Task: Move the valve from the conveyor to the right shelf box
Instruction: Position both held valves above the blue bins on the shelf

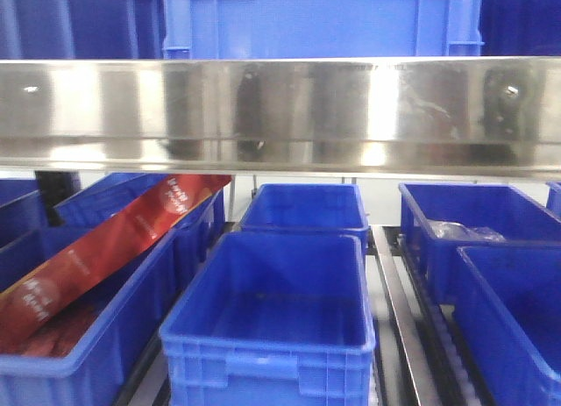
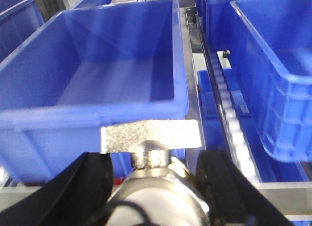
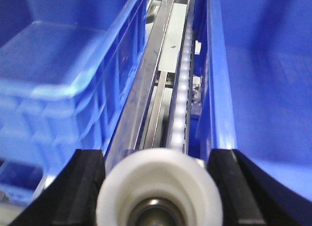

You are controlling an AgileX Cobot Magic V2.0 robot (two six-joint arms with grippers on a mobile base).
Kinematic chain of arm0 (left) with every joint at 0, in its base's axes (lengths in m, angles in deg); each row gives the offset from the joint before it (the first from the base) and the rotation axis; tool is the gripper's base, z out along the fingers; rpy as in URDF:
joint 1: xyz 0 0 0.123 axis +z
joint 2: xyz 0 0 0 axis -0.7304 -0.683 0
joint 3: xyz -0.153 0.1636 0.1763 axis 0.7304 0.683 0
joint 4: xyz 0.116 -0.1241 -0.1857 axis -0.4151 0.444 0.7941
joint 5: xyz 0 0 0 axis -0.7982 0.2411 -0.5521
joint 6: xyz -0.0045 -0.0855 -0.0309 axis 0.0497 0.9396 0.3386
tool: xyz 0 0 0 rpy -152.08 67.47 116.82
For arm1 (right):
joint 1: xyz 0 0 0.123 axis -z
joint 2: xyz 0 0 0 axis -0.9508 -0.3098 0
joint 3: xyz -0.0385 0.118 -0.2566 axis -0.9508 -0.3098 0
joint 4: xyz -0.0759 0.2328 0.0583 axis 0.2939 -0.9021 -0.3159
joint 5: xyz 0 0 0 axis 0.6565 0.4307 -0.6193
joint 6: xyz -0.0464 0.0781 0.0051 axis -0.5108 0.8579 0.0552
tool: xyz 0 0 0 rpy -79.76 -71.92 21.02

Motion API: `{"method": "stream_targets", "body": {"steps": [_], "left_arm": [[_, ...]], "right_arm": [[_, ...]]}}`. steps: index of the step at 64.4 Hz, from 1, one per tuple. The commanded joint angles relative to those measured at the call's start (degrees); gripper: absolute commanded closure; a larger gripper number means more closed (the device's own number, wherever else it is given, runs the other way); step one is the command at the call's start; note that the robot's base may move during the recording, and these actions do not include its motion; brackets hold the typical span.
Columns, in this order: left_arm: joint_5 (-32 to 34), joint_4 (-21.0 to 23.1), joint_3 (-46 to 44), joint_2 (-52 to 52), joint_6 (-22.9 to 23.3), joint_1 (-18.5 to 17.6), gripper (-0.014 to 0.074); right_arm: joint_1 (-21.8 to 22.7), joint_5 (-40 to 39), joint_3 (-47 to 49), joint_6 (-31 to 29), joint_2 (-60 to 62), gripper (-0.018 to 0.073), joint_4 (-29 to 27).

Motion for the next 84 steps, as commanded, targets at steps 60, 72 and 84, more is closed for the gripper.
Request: {"method": "stream_targets", "body": {"steps": [60,72,84], "left_arm": [[3.0,0.5,-0.6,0.5,0.2,-0.2,0.0707],[3.0,0.5,-0.6,0.5,0.2,-0.2,0.0707],[3.0,0.5,-0.6,0.5,0.2,-0.2,0.0707]], "right_arm": [[0.2,-3.7,1.0,-0.2,0.7,0.0713,0.2],[0.2,-3.7,1.0,-0.2,0.7,0.0713,0.2],[0.2,-3.7,1.0,-0.2,0.7,0.0713,0.2]]}}
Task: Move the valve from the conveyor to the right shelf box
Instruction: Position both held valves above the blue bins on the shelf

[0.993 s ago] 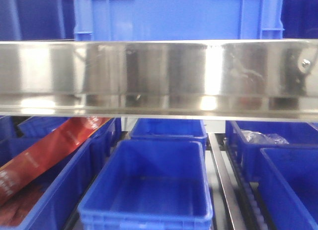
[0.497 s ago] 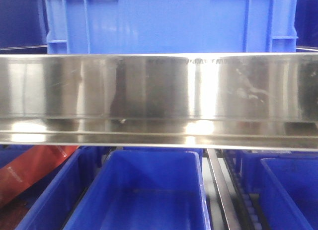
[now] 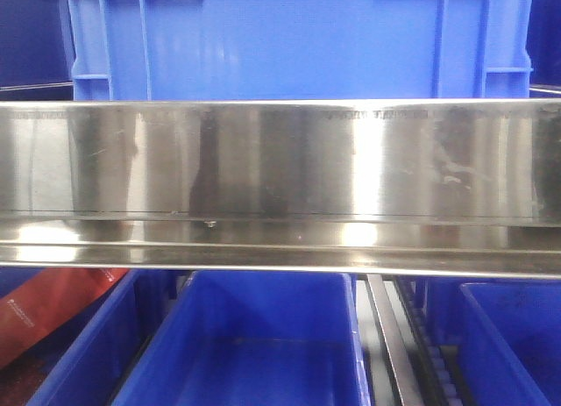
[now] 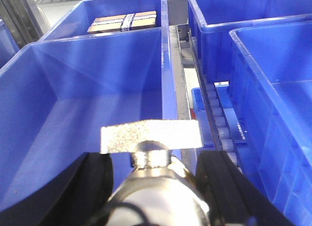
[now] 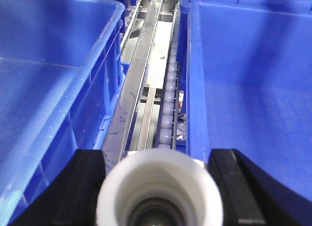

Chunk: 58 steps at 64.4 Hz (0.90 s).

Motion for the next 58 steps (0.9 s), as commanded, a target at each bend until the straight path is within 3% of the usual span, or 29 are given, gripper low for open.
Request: {"method": "stream_targets", "body": {"steps": [1,58], "left_arm": [[3.0,0.5,-0.6,0.5,0.2,-0.2,0.0707],[2.9,0.9,-0.6,0.5,0.2,-0.2,0.0707]], "right_arm": [[0.2,-3.7,1.0,-0.2,0.7,0.0713,0.3],[0.2,-3.7,1.0,-0.2,0.7,0.0713,0.3]]}}
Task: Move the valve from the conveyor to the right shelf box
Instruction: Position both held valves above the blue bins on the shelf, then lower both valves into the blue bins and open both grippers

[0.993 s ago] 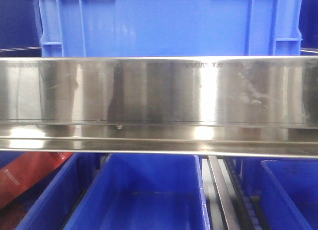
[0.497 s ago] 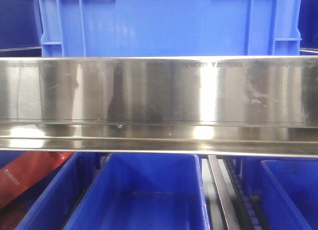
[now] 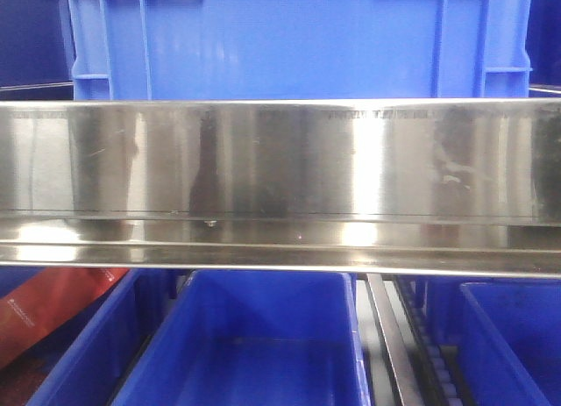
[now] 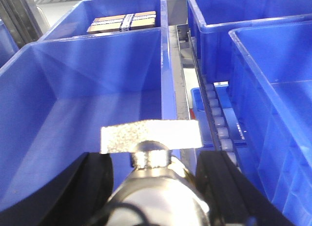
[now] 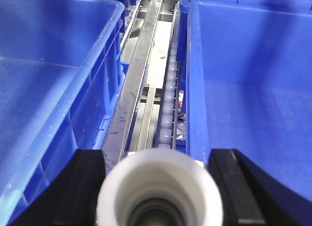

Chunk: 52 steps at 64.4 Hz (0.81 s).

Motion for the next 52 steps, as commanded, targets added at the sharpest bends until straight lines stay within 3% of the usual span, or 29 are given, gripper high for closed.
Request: {"method": "stream_targets", "body": {"steps": [1,17,22,34,43,52], "left_arm": [[2.9,0.8,-0.6,0.5,0.2,-0.2,0.0707],[2.7,3.8,-0.6,-0.3,0.2,-0.3,0.0707],[2.9,4.7,-0.6,-1.3,0.3,-2.0,0.0707],[4.1,5.2,-5.2,-6.8,0.3,-12.0,0.0707],[4.0,8.0,-14.1,-15.5,0.3,-20.3,0.0707],[3.8,8.3,-22.8,-23.8,0.3,-26.2,0.0707]], "right_arm": [[0.2,-3.7,1.0,-0.2,0.7,0.0713,0.3],[0.2,-4.1,1.0,-0.2,0.7,0.0713,0.3],[0.2,-4.8,1.8,-0.2,0.7,0.0713,0.2],[-0.8,-4.9,7.1,-0.2,0.6,0.0713,-4.1],[-6.0,-6.0,12.8,-0.2,-1.4,0.0713,-5.0],[-12.8,-7.9,16.5,-0.2,-5.2,0.0713,-5.0]]}}
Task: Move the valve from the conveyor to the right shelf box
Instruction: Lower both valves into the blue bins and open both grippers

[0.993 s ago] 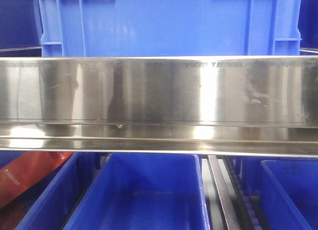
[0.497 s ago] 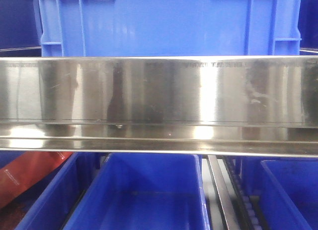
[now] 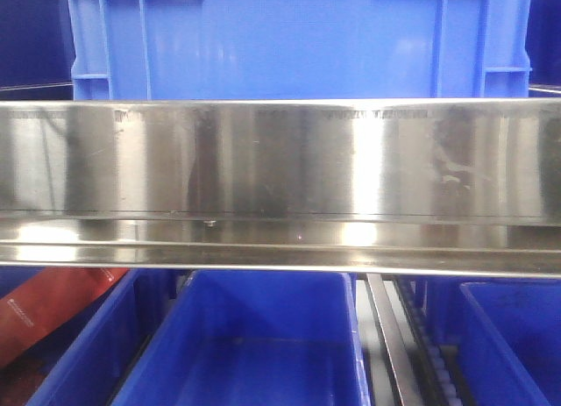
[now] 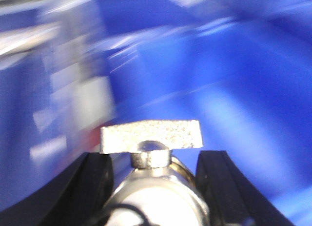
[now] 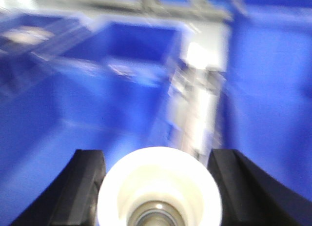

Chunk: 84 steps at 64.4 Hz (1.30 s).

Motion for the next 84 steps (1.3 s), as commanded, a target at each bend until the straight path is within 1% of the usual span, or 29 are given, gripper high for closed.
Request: {"method": "stream_targets", "body": {"steps": [1,4,11,17,25,35,43,48,53,56,60,66,69,70,72,73,76,77,80,84], "left_arm": [[2.9,1.3,-5.6,-5.5,0.2,-4.2,0.0707],[2.8,1.3,-8.3,-8.2,0.2,-5.9,0.0707],[2.8,1.2,-12.9,-15.3,0.2,-9.5,0.0707],[2.8,1.2,-14.0,-19.6,0.2,-10.5,0.0707],[2.0,1.1,-14.0,-25.0,0.2,-10.5,0.0707],[1.1,0.9,-14.0,-29.2,0.2,-10.5,0.0707],[-0.1,0.1,-14.0,-31.7,0.2,-10.5,0.0707],[-1.3,0.1,-14.0,-32.7,0.2,-10.5,0.0707],[-2.6,-0.1,-14.0,-33.6,0.2,-10.5,0.0706],[-3.3,-0.1,-14.0,-34.1,0.2,-10.5,0.0693],[-4.6,-0.1,-14.0,-34.6,0.2,-10.5,0.0644],[-5.6,-0.1,-14.0,-34.7,0.2,-10.5,0.048],[-5.9,-0.1,-14.0,-34.7,0.2,-10.5,0.0381],[-5.9,-0.1,-14.0,-34.7,0.2,-10.5,0.0329],[-6.0,-0.1,-14.0,-34.7,0.2,-10.5,0.0255],[-6.0,-0.1,-14.0,-34.7,0.2,-10.5,0.0235],[-6.7,-0.1,-14.0,-34.7,0.6,-10.5,0.0099],[-6.8,-0.1,-14.0,-34.7,0.6,-10.5,0.0062],[-7.0,-0.1,-14.0,-34.7,0.6,-10.5,-0.0034],[-7.4,-0.1,-14.0,-34.4,0.8,-10.5,0.0013]], "right_arm": [[-4.1,-5.0,2.7,-0.2,-2.6,0.0713,-0.7],[-6.6,-5.6,3.5,-0.2,-4.3,0.0713,-0.7],[-10.6,-8.0,3.9,-0.2,-8.6,0.0713,-0.7],[-12.3,-8.8,3.9,-0.2,-12.7,0.0713,-0.7],[-12.7,-9.2,3.9,-0.2,-18.1,0.0713,-0.7],[-12.7,-9.8,3.9,-0.2,-23.9,0.0713,-0.7],[-12.7,-8.7,3.9,-0.2,-27.4,0.0703,-0.7],[-12.7,-8.1,3.9,-0.2,-28.5,0.0667,-0.7],[-12.7,-7.5,3.9,-0.2,-29.4,0.0586,-0.7],[-12.7,-6.8,3.9,-0.2,-29.9,0.0515,-0.7],[-12.7,-5.8,3.9,-0.2,-30.3,0.0422,-0.7],[-12.7,-4.7,3.9,-0.2,-30.4,0.0251,-0.7],[-12.7,-4.6,3.9,-0.2,-30.4,0.0173,-0.7],[-12.7,-4.6,3.9,-0.2,-30.4,0.0146,-0.7],[-12.7,-4.2,4.1,-0.2,-30.4,0.0083,-0.7],[-12.7,-4.1,4.2,-0.2,-30.3,0.0059,-0.7],[-12.7,-3.5,4.5,-0.2,-30.3,-0.0004,-0.7],[-12.7,-3.3,4.5,-0.2,-30.3,-0.0017,-0.7],[-12.7,-2.8,4.9,-0.2,-30.3,-0.0009,-0.7],[-12.7,-1.9,5.6,-0.2,-30.1,-0.0009,-0.7]]}}
